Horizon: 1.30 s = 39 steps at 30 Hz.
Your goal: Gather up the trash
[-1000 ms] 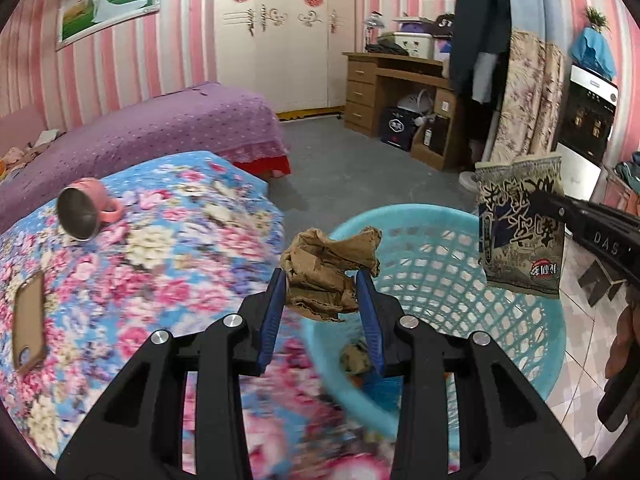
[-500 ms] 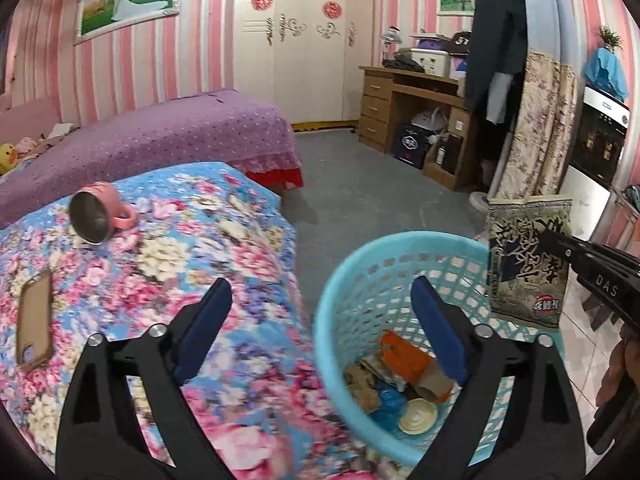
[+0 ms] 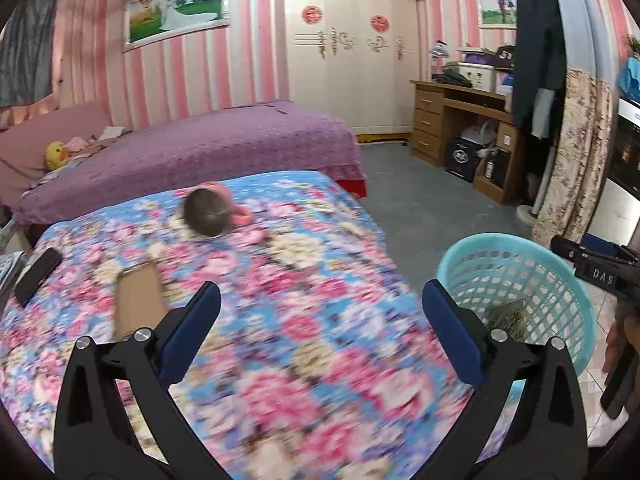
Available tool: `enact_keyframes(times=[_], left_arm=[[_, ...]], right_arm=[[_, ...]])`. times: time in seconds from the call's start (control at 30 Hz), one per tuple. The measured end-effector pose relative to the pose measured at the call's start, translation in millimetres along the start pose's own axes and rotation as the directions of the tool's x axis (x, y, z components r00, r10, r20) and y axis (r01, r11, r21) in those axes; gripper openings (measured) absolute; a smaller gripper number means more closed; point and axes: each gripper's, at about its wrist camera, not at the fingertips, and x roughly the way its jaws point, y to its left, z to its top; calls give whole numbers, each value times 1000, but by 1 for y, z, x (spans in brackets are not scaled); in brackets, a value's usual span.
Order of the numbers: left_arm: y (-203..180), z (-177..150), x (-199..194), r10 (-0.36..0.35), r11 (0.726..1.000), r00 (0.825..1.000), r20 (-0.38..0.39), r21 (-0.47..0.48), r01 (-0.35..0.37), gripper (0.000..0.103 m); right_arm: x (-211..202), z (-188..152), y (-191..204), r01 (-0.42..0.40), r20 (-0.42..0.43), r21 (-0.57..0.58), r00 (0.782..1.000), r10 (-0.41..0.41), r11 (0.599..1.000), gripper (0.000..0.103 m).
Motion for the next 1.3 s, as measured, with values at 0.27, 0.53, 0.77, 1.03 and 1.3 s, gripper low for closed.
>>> enact_keyframes(times=[0.27,0.53,0.77,1.03,1.3], left_arm=[[72,-24,-55,108,993,994,33,-45,-106,97],[108,-54,-102,168,984,983,72,-80,-162,98],[120,-81,-124,194,978,978,73,-93,-187,98],[146,-97,-128,236,963,969,73,-151,-223,98],[154,-97,-126,235,961,969,83,-172,-218,98]], right_arm=[[-44,17,38,-77,73,48,995,73,996,98],[-101,-8,125,-179,98,-85,977,187,980,99],[-120,-51,176,-255,58,-118,963,263,960,99],[-136,-77,205,-241,118,-221,955,271,945,99],[-140,-77,211,-208,163,-234,955,249,950,99]])
